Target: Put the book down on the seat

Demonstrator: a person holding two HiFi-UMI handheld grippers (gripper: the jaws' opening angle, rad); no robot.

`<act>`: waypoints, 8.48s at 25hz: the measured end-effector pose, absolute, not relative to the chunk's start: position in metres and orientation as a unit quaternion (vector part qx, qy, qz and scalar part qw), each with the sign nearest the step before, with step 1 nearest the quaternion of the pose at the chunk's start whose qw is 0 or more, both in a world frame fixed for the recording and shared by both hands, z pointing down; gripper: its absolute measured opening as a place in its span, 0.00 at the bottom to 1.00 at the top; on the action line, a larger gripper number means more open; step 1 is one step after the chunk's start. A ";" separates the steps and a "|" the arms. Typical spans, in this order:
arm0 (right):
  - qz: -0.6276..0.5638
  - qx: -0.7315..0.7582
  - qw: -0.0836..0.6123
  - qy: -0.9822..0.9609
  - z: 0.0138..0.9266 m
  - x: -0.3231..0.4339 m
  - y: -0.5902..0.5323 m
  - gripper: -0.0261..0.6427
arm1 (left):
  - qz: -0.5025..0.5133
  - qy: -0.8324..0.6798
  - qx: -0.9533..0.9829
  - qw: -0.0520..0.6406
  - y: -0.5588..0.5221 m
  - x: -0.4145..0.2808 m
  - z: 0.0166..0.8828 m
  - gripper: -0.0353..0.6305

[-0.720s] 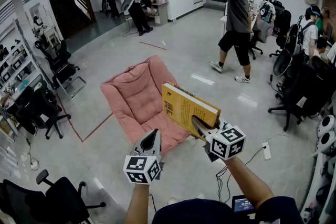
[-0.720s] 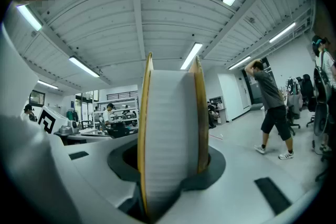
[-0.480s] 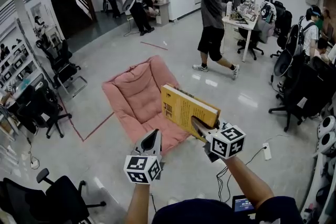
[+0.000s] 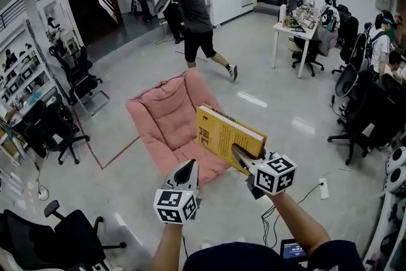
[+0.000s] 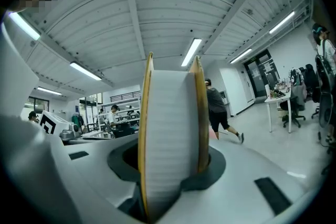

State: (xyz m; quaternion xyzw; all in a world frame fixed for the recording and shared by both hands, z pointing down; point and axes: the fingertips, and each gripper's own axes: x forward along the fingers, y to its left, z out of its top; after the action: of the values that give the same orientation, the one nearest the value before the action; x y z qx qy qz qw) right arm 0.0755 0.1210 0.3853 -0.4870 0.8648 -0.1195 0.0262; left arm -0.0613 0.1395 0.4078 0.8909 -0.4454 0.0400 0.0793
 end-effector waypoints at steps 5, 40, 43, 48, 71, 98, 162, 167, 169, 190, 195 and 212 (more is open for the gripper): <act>-0.121 -0.486 0.030 0.865 0.386 0.090 0.115 0.27 | 0.044 -0.447 0.890 0.075 0.133 -0.048 0.409 0.06; -0.135 -0.454 0.033 0.880 0.409 0.153 0.095 0.27 | 0.075 -0.487 0.867 0.075 0.125 0.008 0.437 0.06; -0.132 -0.450 0.031 0.883 0.408 0.150 0.090 0.27 | 0.069 -0.489 0.866 0.075 0.121 0.006 0.436 0.06; -0.134 -0.444 0.034 0.885 0.406 0.142 0.079 0.27 | 0.067 -0.489 0.866 0.078 0.110 0.001 0.437 0.06; -0.148 -0.445 0.030 0.883 0.415 0.113 0.002 0.27 | 0.067 -0.488 0.866 0.089 0.034 -0.025 0.444 0.06; -0.154 -0.458 0.008 0.875 0.419 0.073 -0.097 0.27 | 0.061 -0.476 0.870 0.112 -0.069 -0.064 0.451 0.06; -0.181 -0.501 -0.030 0.846 0.451 0.039 -0.227 0.27 | 0.076 -0.437 0.880 0.168 -0.203 -0.104 0.486 0.06; -0.185 -0.498 -0.034 0.846 0.456 0.050 -0.241 0.27 | 0.075 -0.439 0.879 0.171 -0.218 -0.091 0.487 0.06; -0.186 -0.497 -0.037 0.847 0.459 0.056 -0.248 0.27 | 0.075 -0.441 0.878 0.172 -0.224 -0.086 0.489 0.06; -0.226 -0.470 -0.060 0.851 0.501 0.073 -0.314 0.27 | 0.106 -0.460 0.860 0.194 -0.279 -0.062 0.521 0.06; -0.241 -0.467 -0.069 0.848 0.516 0.072 -0.321 0.27 | 0.111 -0.459 0.859 0.197 -0.280 -0.062 0.528 0.06; -0.285 -0.453 -0.112 0.837 0.580 0.082 -0.346 0.27 | 0.130 -0.472 0.838 0.240 -0.298 -0.049 0.568 0.06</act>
State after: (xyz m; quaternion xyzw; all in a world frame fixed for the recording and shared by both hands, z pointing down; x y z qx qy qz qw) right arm 0.0816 -0.3458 0.5797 -0.4531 0.8374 -0.2846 -0.1117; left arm -0.0486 -0.2981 0.5677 0.8383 -0.4718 0.1305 0.2399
